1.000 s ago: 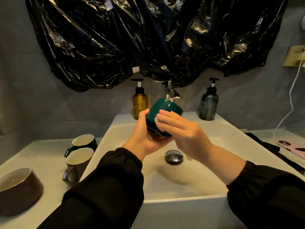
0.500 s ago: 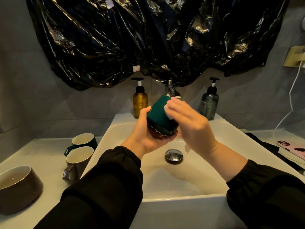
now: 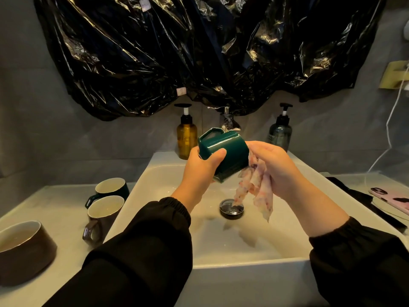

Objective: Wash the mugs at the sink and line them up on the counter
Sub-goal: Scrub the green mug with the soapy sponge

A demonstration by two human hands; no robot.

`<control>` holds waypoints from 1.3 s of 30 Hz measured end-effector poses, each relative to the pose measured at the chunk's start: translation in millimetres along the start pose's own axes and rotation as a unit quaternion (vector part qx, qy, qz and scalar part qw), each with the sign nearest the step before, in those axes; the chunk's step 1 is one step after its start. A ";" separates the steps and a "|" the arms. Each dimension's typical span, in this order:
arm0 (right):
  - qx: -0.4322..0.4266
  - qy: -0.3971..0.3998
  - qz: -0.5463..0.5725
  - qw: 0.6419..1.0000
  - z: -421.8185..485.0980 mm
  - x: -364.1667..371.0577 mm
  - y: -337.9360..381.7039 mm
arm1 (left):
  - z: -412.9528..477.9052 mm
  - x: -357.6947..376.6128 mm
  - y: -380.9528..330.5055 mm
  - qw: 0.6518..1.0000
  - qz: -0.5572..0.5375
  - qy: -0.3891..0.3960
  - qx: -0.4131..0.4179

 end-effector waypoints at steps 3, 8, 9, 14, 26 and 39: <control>0.035 0.046 -0.025 0.998 -1.2 2.9 -5.7 | -4.4 -0.6 -11.7 0.994 0.073 -0.011 0.085; 0.035 0.004 -0.060 0.998 3.1 -7.9 -11.1 | -4.0 6.6 -5.2 0.995 0.065 0.032 0.070; 0.043 -0.001 -0.060 0.997 4.8 -12.6 -11.9 | -2.2 7.6 -2.0 0.995 0.069 0.045 0.056; 0.146 0.066 0.007 0.987 9.4 -35.4 -23.1 | 6.8 0.4 -4.6 0.996 0.053 0.066 0.031; 0.309 0.043 0.064 0.948 0.4 -43.2 -49.0 | 5.9 7.9 4.1 0.930 0.261 0.259 0.006; 0.341 -0.008 0.009 0.940 16.9 -50.5 -73.0 | 1.3 5.5 13.6 0.955 0.143 0.252 -0.058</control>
Point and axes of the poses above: each hand's wrist, its own z-axis towards the middle knuckle, its own x-axis out of the palm, y = z × x, the point moved 7 cm from there along z, towards the middle knuckle, and after that the axes turned 2 degrees about -x, right-handed, at the moved point
